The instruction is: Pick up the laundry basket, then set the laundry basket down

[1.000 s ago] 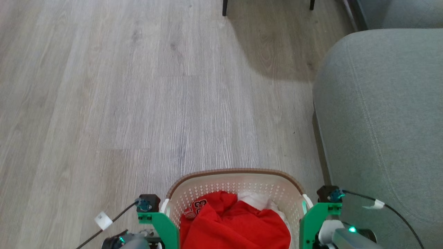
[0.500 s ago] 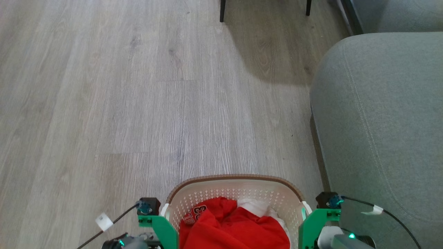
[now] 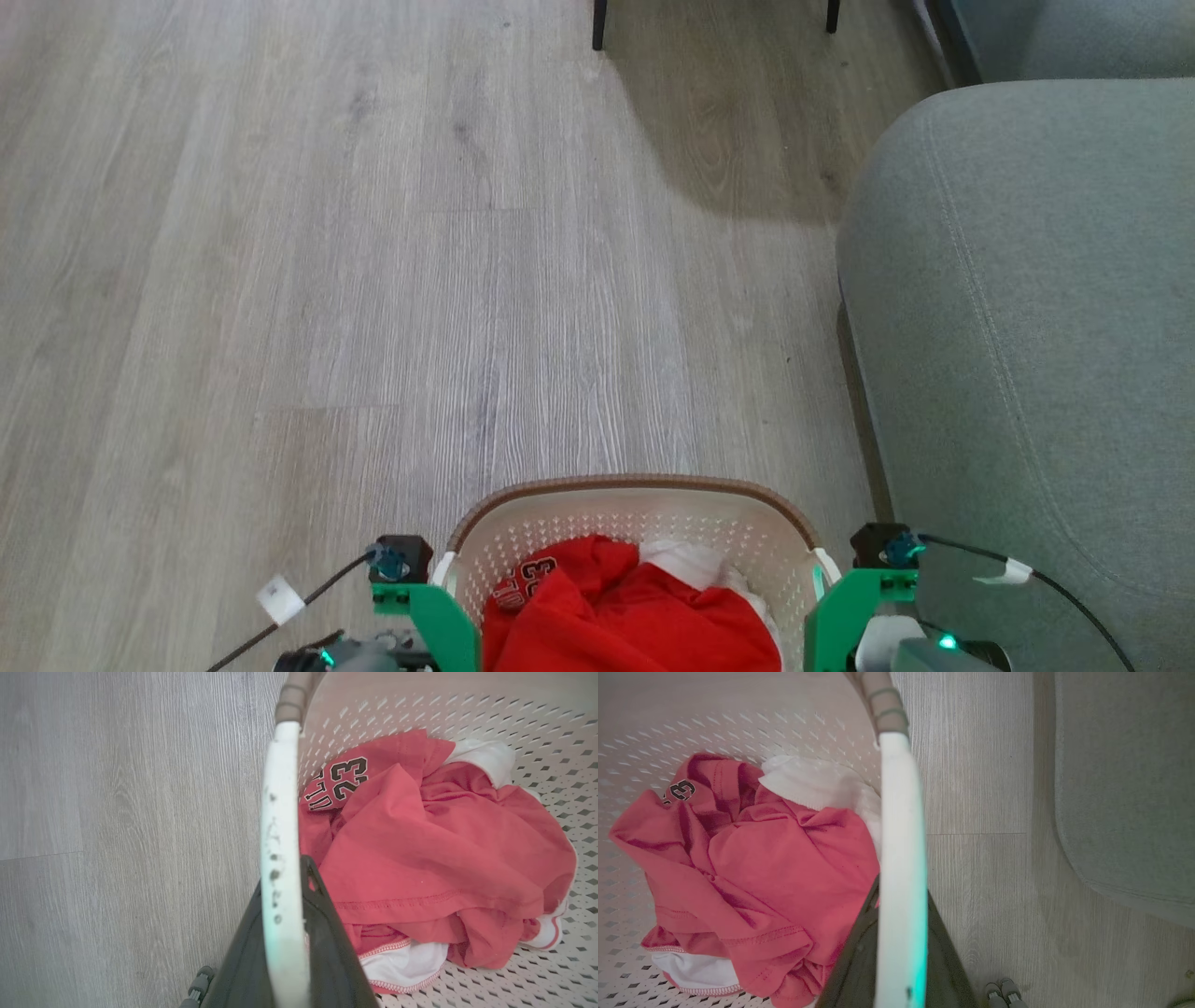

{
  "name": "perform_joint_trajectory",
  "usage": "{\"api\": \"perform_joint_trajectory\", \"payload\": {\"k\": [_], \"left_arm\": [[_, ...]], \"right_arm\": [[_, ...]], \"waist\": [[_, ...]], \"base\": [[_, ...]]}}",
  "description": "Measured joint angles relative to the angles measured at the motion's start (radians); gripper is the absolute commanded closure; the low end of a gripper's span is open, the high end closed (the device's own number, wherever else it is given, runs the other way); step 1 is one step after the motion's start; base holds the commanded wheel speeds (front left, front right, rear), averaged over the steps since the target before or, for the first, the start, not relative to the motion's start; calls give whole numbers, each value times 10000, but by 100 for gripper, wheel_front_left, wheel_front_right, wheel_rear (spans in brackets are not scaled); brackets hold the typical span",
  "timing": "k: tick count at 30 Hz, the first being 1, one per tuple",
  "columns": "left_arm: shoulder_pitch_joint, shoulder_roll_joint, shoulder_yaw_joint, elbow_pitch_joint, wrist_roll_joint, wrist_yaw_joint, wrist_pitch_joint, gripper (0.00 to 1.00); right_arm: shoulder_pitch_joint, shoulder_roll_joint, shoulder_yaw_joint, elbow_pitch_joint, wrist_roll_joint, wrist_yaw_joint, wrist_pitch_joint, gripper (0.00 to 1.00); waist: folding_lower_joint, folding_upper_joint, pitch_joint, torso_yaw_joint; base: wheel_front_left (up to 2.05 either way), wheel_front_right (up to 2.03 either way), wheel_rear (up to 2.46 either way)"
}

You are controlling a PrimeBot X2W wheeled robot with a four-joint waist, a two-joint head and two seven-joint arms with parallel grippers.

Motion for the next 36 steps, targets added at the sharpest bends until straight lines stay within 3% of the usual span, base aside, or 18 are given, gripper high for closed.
{"api": "perform_joint_trajectory", "payload": {"k": [19, 36], "left_arm": [[-569, 8, -291, 40, -157, 92, -222, 100], [-3374, 29, -276, 291, -38, 178, -846, 100]], "right_arm": [[-924, 0, 690, 238, 364, 0, -347, 100], [-3756, -19, 629, 424, -38, 0, -928, 100]], "waist": [[1, 0, 781, -93], [3, 0, 3353, -152]], "base": [[0, 0, 0], [0, 0, 0]]}}
